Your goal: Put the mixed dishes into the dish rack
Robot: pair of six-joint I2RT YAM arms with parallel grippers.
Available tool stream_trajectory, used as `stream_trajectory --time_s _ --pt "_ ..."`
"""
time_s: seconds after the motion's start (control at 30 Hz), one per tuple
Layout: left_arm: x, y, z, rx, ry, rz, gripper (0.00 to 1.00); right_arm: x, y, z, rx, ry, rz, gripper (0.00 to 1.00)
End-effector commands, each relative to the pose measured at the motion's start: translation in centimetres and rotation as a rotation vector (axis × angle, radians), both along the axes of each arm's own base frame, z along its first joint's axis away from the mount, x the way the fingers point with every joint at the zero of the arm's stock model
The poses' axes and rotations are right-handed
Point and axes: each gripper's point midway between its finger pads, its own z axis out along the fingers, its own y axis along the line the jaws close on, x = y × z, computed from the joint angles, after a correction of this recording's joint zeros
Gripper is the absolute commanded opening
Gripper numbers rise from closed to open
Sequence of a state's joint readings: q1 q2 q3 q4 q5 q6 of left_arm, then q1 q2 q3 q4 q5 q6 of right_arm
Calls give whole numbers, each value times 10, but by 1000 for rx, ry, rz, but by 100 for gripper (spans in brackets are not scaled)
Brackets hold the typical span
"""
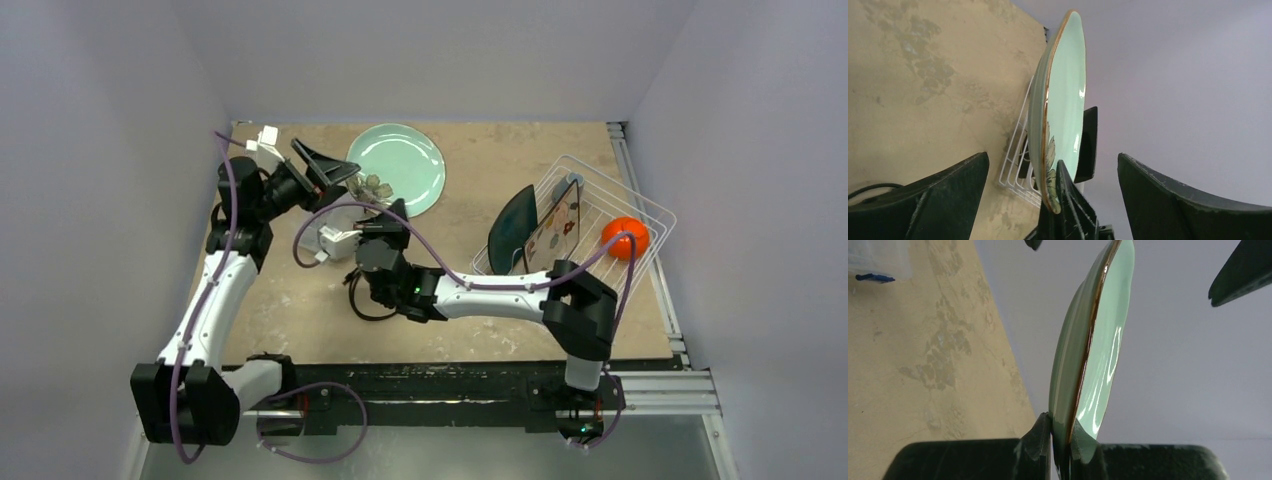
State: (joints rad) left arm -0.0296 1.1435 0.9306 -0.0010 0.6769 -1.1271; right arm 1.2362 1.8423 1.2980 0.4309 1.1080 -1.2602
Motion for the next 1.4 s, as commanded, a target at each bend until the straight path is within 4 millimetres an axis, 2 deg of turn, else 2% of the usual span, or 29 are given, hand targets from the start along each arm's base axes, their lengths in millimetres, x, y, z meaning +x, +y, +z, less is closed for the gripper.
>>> stream_trajectory --time_s 0.0,0.1,0.23,0.43,0.53,0.63,0.8,0.9,1.03,1.27,1.37 --pt "-22 10 79 126 -384 48 100 -9 -36 91 385 -98 -32 0" --pt "-32 17 95 174 -495 94 100 -11 -52 112 497 -81 -28 0" --pt "-35 19 100 179 -554 108 100 -11 -83 143 747 -18 -30 0" --pt "-30 13 94 137 -517 69 99 -29 -161 195 1167 19 -23 0" --pt "-29 12 92 136 -508 67 98 -39 -204 203 1343 56 -51 0" --pt "-29 12 90 132 -499 67 97 -50 -238 198 1427 87 -124 0" --pt "-26 10 86 118 -477 56 96 -71 -272 183 1501 121 -218 0" --pt "-25 10 84 117 -468 56 96 -79 -291 164 1539 111 -310 0" --pt "-24 10 83 119 -465 55 96 -86 -307 133 1597 108 -439 0" --pt "-20 9 76 115 -437 49 95 -91 -317 69 1613 192 -643 0" --pt "-20 9 76 116 -439 48 95 -94 -324 49 1648 195 -697 0"
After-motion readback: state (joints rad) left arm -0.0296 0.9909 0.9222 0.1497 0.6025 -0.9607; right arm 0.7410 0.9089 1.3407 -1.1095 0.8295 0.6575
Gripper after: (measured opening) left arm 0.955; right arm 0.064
